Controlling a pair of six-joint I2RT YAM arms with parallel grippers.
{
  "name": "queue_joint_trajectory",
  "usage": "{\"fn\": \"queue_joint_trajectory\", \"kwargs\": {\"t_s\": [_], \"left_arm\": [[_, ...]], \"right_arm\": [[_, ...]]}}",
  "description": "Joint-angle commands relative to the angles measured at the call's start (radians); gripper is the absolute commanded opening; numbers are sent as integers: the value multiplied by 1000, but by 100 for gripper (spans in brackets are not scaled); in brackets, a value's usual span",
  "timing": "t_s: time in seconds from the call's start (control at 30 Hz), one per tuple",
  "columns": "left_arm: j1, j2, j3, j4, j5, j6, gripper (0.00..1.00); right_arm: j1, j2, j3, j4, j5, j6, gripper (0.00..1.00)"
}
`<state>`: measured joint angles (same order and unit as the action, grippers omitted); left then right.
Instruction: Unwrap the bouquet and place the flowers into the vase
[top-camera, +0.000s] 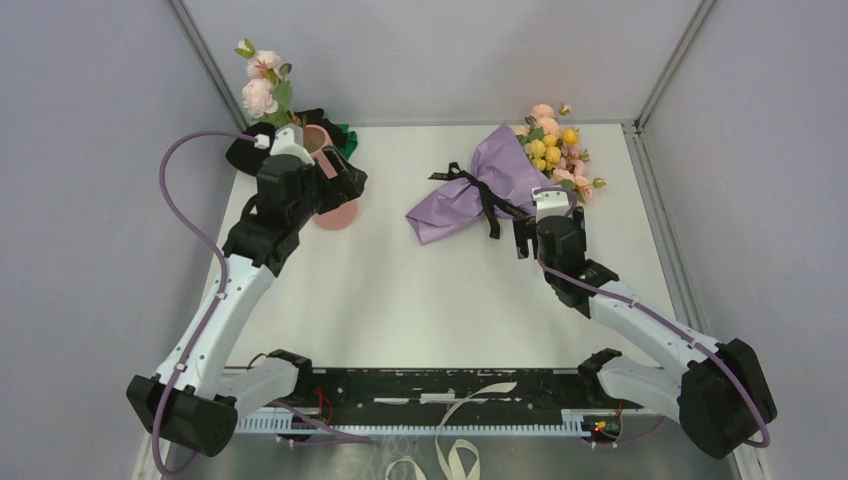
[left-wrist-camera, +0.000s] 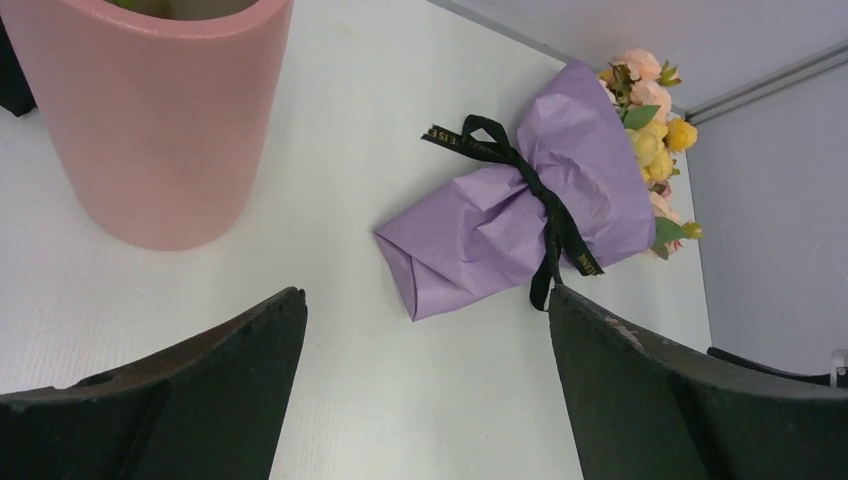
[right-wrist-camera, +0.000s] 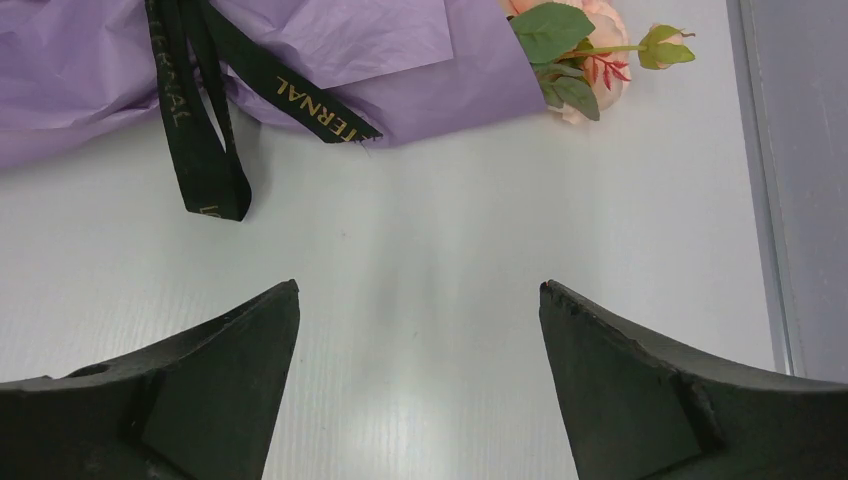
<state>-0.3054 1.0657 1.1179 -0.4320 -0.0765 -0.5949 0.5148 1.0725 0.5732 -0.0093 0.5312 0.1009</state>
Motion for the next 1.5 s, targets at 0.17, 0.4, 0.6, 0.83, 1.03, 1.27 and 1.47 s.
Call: {"fn": "queue_joint_trajectory", "kwargs": {"t_s": [0.17,0.4,0.6,0.83,1.03,1.27,1.47], "left_arm": [[-2,-8,-11,55,69,40,96],[-2,9,-13,50,68,39,96],[-3,85,-97,267,247,-105,97],[-109,417,46,363,285,-141,95],[-114,595,222,376,236,-109,95],[-113,823,469,309,211,-28,95],[-110,1036,612,300,221,17,95]], "right_arm": [[-5,9,-4,12,-8,4,96],[-5,1,-6,12,-4,4,95],[-8,12,-7,19,-19,33,96],[-36,37,50,-53,-1,67,96],[-57,55,77,-58,-71,98,95],[-59,141,182,-82,-93,95,96],[-98,252,363,-142,-89,122,95]]}}
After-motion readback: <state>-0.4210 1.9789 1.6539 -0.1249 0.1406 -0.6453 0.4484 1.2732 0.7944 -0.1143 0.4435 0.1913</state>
